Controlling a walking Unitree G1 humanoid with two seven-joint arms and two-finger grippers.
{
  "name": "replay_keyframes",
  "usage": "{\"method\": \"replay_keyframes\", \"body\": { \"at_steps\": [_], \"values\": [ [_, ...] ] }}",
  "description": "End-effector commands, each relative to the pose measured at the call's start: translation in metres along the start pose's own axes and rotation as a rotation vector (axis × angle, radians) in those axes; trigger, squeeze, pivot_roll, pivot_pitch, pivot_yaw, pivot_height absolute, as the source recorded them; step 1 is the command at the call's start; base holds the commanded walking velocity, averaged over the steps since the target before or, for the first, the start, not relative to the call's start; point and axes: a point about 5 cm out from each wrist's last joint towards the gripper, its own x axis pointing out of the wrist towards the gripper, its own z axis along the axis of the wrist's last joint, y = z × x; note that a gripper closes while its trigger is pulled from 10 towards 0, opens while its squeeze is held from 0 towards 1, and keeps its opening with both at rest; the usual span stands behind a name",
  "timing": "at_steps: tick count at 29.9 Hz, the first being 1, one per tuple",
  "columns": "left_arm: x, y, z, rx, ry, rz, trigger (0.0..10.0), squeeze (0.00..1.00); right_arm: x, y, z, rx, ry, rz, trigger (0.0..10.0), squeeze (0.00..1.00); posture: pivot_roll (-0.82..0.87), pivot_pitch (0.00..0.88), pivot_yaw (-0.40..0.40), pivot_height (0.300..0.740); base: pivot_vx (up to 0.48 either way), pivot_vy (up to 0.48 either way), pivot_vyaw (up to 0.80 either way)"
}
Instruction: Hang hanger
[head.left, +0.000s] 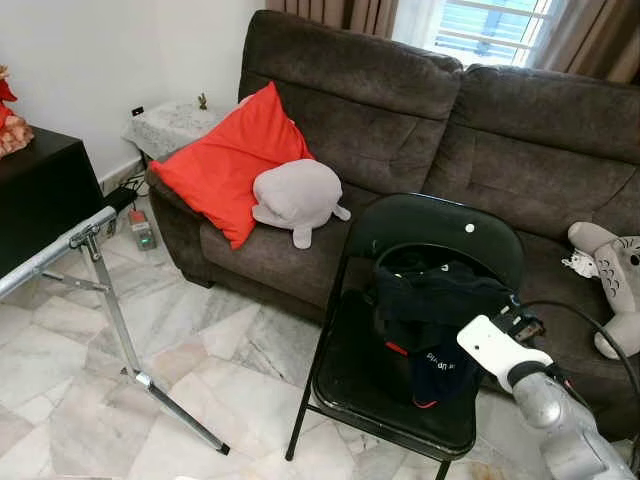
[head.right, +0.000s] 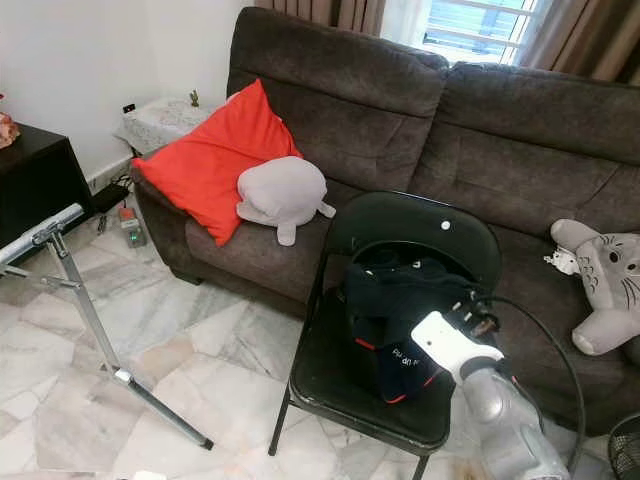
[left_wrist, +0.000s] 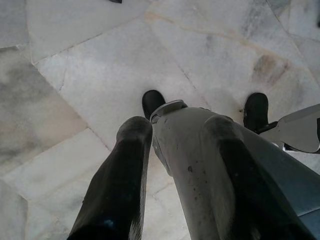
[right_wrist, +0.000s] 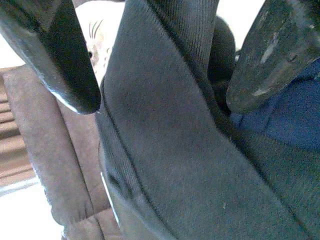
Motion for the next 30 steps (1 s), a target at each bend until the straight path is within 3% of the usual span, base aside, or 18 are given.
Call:
{"method": "replay_keyframes", "body": {
  "at_steps": [1,24,27,30],
  "values": [
    [0.0,-0.005,-0.008,0.011,0.03,-0.021,10.0,0.0,0.0,-0.003,-0.004,0.02,0.028,-0.013,10.0,0.0,0.01,0.0,-0.11,0.74,0.0,0.0,0.0],
    [0.0,-0.006,-0.007,0.002,0.028,-0.019,10.0,0.0,0.001,-0.014,-0.011,0.01,0.072,-0.053,10.0,0.0,0.01,0.014,-0.118,0.74,0.0,0.0,0.0],
    [0.0,-0.005,-0.006,0.003,0.027,-0.017,10.0,0.0,0.0,-0.029,-0.014,0.014,0.081,-0.148,10.0,0.0,0.01,0.021,-0.115,0.74,0.0,0.0,0.0],
    [0.0,-0.005,-0.006,0.002,0.027,-0.016,10.0,0.0,0.0,-0.03,-0.012,0.018,0.071,-0.156,10.0,0.0,0.01,0.021,-0.114,0.74,0.0,0.0,0.0]
  ]
}}
